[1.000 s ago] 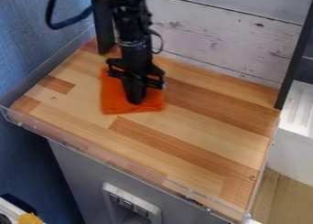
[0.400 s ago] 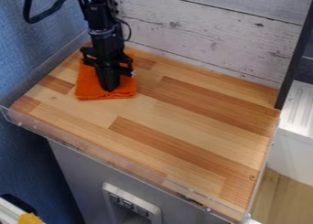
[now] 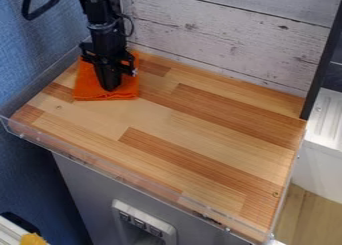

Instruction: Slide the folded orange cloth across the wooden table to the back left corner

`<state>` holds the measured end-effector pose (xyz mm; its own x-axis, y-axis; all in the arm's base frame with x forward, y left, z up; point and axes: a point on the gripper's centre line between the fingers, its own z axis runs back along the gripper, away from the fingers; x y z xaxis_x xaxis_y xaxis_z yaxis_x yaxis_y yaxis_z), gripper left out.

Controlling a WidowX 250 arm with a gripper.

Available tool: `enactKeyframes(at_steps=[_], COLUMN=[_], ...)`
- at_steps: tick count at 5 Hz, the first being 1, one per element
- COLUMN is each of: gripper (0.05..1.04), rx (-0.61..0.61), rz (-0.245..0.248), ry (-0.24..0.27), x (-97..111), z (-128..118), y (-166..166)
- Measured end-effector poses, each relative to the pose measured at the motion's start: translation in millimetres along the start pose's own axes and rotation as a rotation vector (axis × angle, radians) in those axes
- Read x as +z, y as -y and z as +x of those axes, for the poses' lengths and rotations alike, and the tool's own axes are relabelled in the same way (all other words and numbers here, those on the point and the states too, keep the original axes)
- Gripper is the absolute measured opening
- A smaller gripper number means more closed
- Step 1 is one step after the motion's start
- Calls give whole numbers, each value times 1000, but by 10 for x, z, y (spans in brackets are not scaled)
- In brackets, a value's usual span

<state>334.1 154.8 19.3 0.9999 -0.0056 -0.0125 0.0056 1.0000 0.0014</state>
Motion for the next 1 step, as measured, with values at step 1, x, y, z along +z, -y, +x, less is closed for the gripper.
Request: enactKeyframes(at_steps=[1], gripper=[467], rx=[14], rz=[-1], ry=[-24], x=[110], z=[-18], y=[122])
